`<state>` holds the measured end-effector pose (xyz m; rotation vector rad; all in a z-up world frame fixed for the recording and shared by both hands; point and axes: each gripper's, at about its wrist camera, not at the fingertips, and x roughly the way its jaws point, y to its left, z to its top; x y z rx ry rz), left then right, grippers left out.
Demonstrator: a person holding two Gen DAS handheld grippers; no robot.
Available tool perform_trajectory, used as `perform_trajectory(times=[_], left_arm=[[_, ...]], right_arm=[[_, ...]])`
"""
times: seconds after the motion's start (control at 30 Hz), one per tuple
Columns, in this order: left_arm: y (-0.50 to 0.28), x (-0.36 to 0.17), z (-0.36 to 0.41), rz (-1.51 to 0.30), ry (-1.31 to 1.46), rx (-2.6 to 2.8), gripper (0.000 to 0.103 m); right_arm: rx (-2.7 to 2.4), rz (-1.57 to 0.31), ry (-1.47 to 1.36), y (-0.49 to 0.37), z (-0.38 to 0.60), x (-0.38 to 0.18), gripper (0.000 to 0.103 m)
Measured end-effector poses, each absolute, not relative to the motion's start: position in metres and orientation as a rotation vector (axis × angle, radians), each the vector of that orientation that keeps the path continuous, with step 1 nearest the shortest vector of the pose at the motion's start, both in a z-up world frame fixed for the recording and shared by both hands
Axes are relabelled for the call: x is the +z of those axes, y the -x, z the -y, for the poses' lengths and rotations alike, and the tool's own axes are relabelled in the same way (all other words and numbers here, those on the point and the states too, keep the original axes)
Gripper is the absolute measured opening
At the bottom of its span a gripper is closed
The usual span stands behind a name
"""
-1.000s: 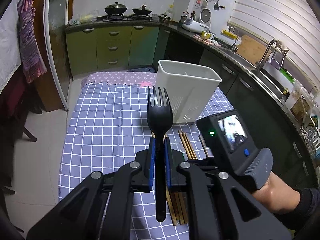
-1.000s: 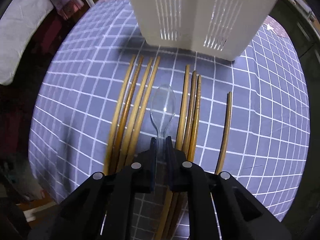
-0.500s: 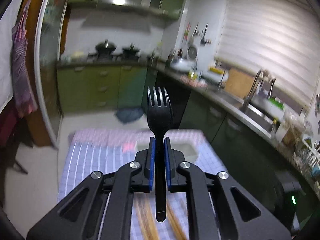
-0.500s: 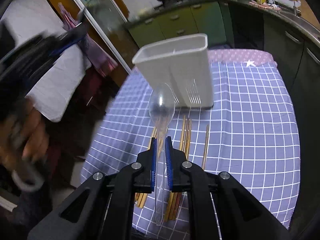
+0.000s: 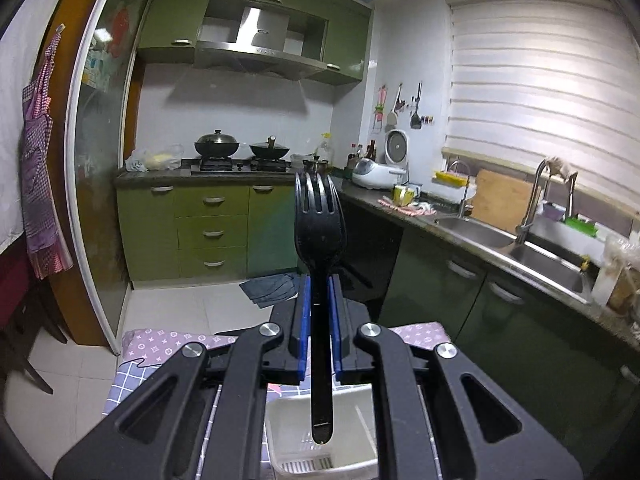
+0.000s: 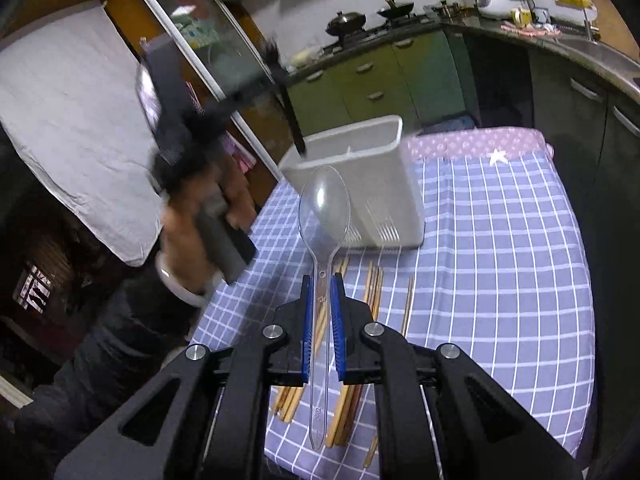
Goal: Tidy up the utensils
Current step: 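Lower the fork into the holder and open the left tool while the right tool carries the spoon over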
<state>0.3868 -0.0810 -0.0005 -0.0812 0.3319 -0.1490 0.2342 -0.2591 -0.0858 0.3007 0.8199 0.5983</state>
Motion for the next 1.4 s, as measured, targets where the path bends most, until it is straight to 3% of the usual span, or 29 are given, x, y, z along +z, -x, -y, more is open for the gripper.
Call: perform_trajectory(times=[0.23,0.37,0.6,0.73,0.8,0.97,1.4], left_arm=[[-0.387,-0.032,0.080,-0.381,0.059,-0.171,0.009],[-0.379,-0.039,0.081,-0.400,0.028,-0.179,0.022],[-0.351,-0.024,0.063,-0.414,0.067,-0.198,0.024],[-0.322,-0.010,0.048,-0.421,0.082,-0.200,0.040],[-0.307,-0.005,0.041,-0.420,0.076,-0.207,0.040],[-0.272,0.002,0.030,-0.399,0.036,-0.203,0.040],[-0.267,-0.015,0.027,-0.531,0.054,-0.210,0.040]], right_arm=[[0.570,-0.724,-0.292,-0.252,0.261,-0.052,0.010],[0.537,-0.650,-0.301,-0.269,0.262,-0.032,0.010],[0.482,-0.500,-0.304,-0.308,0.248,0.003,0.010],[0.423,-0.387,-0.256,-0.334,0.232,0.020,0.010],[0.390,-0.334,-0.219,-0.346,0.223,0.024,0.010],[0.262,-0.259,-0.078,-0.380,0.192,0.009,0.010],[0.281,-0.383,-0.021,-0.380,0.186,-0.056,0.010]])
